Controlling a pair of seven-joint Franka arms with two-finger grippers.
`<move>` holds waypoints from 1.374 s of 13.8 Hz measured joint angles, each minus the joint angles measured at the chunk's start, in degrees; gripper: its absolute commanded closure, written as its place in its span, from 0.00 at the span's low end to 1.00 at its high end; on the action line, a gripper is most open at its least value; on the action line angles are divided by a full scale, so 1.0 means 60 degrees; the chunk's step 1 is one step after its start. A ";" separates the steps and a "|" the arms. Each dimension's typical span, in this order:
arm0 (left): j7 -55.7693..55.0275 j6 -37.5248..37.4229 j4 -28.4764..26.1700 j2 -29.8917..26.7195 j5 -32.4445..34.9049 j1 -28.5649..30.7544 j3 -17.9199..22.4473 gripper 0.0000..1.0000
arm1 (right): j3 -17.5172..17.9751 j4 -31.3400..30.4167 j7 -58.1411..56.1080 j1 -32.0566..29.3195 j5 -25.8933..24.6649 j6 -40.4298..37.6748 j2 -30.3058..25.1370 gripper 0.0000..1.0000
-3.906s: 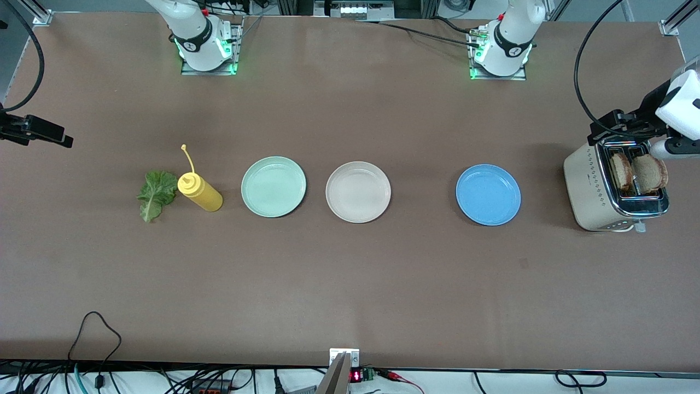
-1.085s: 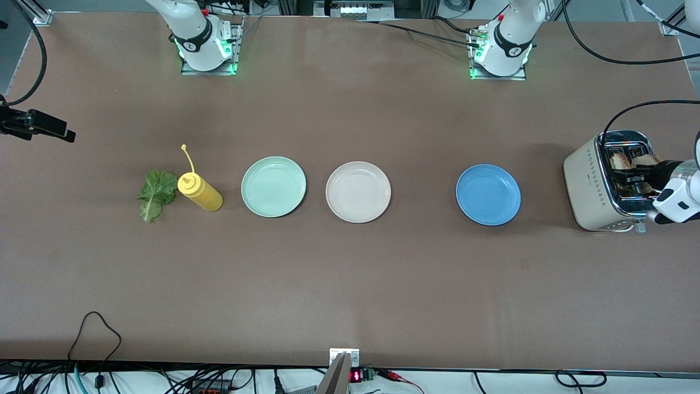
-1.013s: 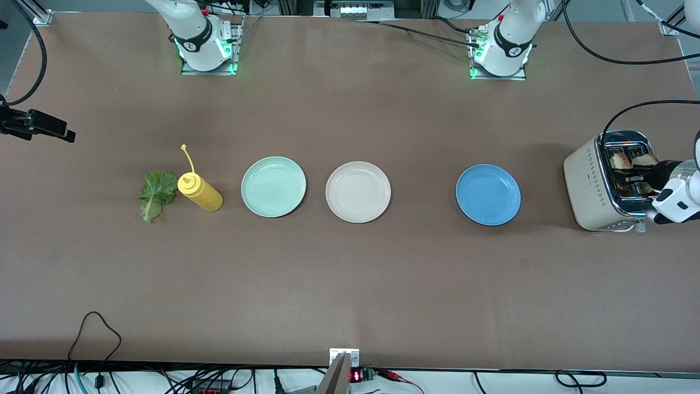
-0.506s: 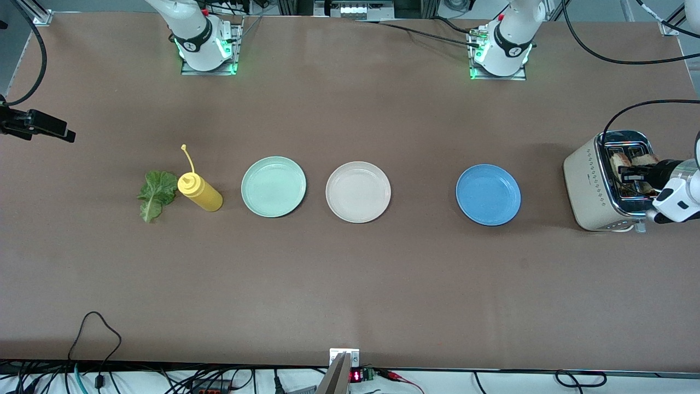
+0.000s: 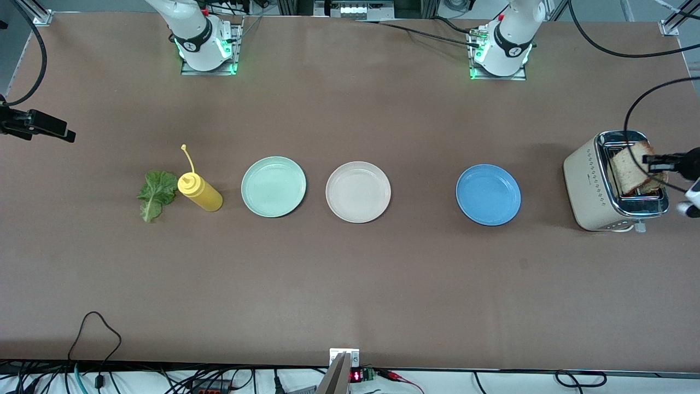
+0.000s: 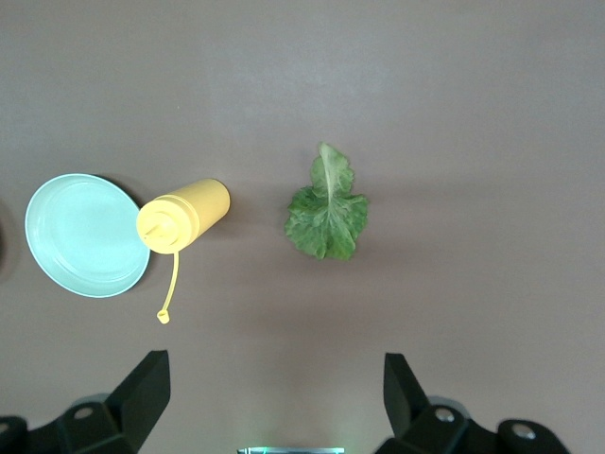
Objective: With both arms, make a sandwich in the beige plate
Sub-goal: 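Grasp one toast slice with the left gripper and lift it out, then carry the toast slice with the left gripper to the beige plate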
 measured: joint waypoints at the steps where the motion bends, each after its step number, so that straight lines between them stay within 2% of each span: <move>1: 0.0320 -0.0454 0.0402 -0.0043 0.0086 -0.0001 -0.0017 0.97 | 0.0000 -0.0001 0.0000 0.0000 0.0000 0.0000 0.0000 0.00; 5: 0.1345 -0.2156 0.1769 -0.0114 0.0217 -0.0358 -0.0523 0.98 | -0.0001 -0.0008 0.0000 -0.0004 0.0000 0.0000 0.0000 0.00; 9: 0.1297 -0.2708 0.1951 -0.0206 0.0193 -0.2389 -0.0760 0.98 | -0.0004 -0.0017 0.0003 -0.0012 0.0000 -0.0001 -0.0001 0.00; 11: 0.0757 -0.2752 0.1882 -0.0172 -0.0441 -0.3569 -0.0807 0.99 | -0.0007 -0.0020 0.0009 -0.0040 0.0000 -0.0001 -0.0001 0.00; 13: 0.0056 -0.2529 0.1666 -0.0012 -0.1700 -0.4258 -0.0819 0.99 | -0.0011 -0.0026 0.0010 -0.0071 0.0000 -0.0001 0.0000 0.00; 15: -0.0135 -0.1643 0.1473 0.0333 -0.2738 -0.4450 -0.0816 0.99 | -0.0012 -0.0034 0.0010 -0.0096 0.0006 0.0007 0.0025 0.00; 19: -0.0846 0.0071 0.1147 0.1015 -0.4150 -0.4886 -0.0817 0.99 | -0.0011 -0.0066 0.0011 -0.0114 0.0059 0.0061 0.0309 0.00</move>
